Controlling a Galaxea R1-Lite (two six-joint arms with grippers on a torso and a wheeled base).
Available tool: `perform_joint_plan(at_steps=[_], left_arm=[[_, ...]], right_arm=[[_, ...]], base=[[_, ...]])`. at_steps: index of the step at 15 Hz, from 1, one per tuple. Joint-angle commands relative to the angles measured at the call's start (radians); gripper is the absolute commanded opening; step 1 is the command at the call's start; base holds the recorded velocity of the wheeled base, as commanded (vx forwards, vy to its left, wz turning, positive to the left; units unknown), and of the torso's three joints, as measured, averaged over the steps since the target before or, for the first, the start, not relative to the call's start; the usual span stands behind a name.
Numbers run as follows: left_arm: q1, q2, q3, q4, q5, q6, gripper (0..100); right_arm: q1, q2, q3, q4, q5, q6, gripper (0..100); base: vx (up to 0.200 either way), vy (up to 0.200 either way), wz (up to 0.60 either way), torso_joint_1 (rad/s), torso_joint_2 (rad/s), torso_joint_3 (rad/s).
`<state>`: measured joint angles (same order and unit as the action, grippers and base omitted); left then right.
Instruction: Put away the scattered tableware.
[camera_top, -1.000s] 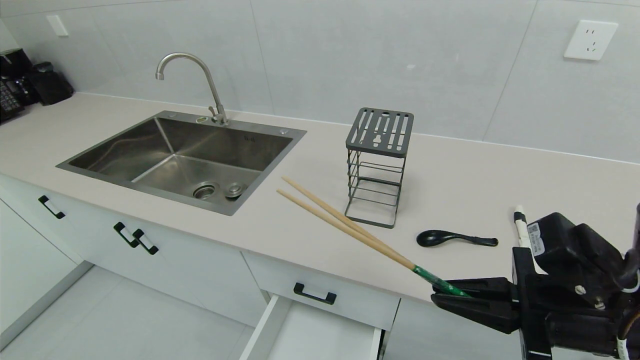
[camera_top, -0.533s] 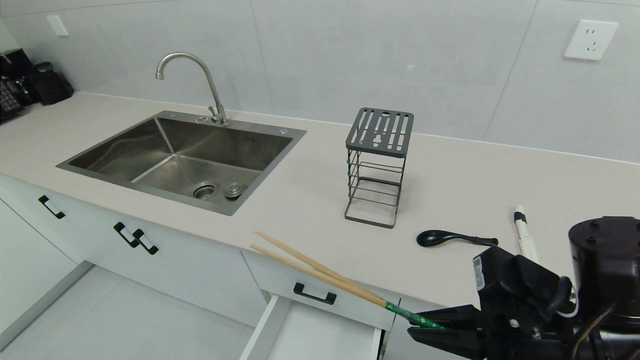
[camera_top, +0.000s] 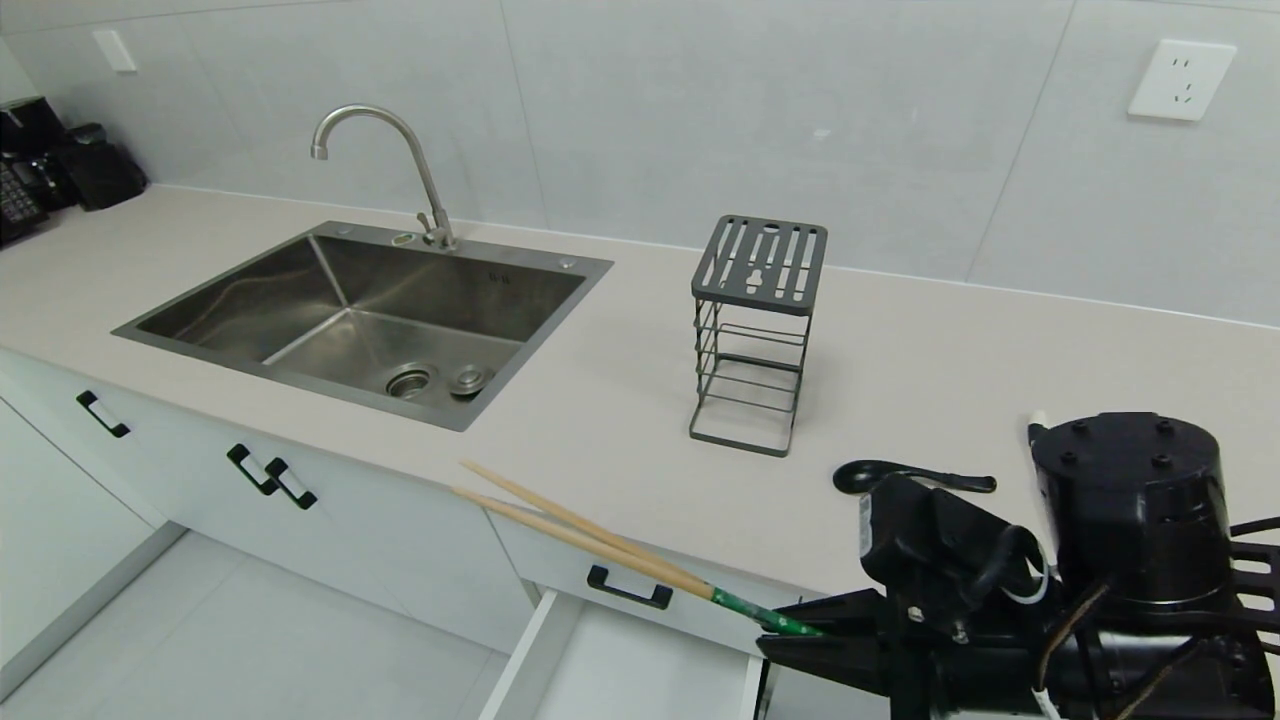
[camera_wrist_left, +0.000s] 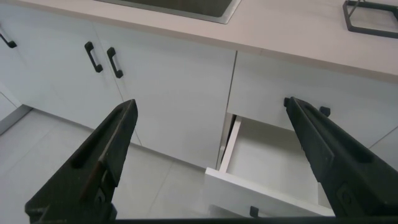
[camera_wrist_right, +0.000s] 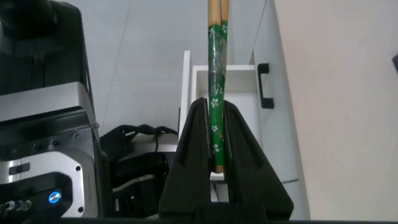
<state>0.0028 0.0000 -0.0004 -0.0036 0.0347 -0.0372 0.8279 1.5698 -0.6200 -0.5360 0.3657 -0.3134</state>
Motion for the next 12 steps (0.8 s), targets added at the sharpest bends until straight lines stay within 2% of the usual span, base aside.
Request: perform_joint_plan(at_steps=[1,3,6,12], left_arm=[[0.000,0.000,0.000,0.001,0.001,-0.001,100],[0.000,0.000,0.000,-0.001,0.001,-0.001,100],[0.000,0.000,0.000,0.001,0.001,-0.001,100],[0.000,0.000,0.000,-0.001,0.001,-0.001,100]], right_arm=[[0.039,0.053,-0.055,0.001,0.002,0.002,0],[0.080,0.056,-0.066,0.019,0.002,0.005,0],[0.089,0.052,-0.056,0.022,0.002,0.007,0],[0.089,0.053,-0.061,0.042,-0.002,0.008,0]], base=[[0.000,0.000,0.00,0.000,0.00,0.000],[0.000,0.000,0.00,0.000,0.00,0.000],[0.000,0.000,0.00,-0.019,0.03,0.024],[0.000,0.000,0.00,-0.182,0.36,0.177]])
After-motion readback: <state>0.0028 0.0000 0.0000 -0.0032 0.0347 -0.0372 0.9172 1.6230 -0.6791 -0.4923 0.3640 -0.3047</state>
